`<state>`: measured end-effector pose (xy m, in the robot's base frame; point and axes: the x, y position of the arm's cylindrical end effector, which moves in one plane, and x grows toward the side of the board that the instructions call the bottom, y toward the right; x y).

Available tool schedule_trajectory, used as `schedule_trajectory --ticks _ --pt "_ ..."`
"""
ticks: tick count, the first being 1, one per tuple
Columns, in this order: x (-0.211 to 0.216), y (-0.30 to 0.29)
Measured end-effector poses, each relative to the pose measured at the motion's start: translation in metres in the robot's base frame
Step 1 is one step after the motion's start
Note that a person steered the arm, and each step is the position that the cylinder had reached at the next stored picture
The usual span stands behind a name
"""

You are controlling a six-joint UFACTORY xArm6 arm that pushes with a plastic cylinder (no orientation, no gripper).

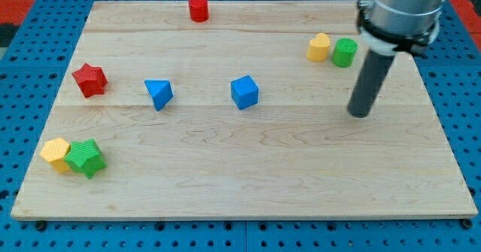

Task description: Move the green circle into the green star

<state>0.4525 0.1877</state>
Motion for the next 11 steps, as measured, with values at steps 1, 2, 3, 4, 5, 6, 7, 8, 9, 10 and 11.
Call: schedule_trajectory --ticks 1,2,3,4,5,6,7,8,9,10,11 --pt "-0.016 0.007" --pt "-0.021 0.008" --pt "-0.034 0.029" --pt "-0.094 0.042" --pt "-0.157 0.042" --pt "-0.145 -0.011" --pt "-0.112 -0.056" --pt "-0.107 -0.056" --pt "-0.106 -0.028" --pt "-0.095 -0.024" --pt "-0.088 -0.023"
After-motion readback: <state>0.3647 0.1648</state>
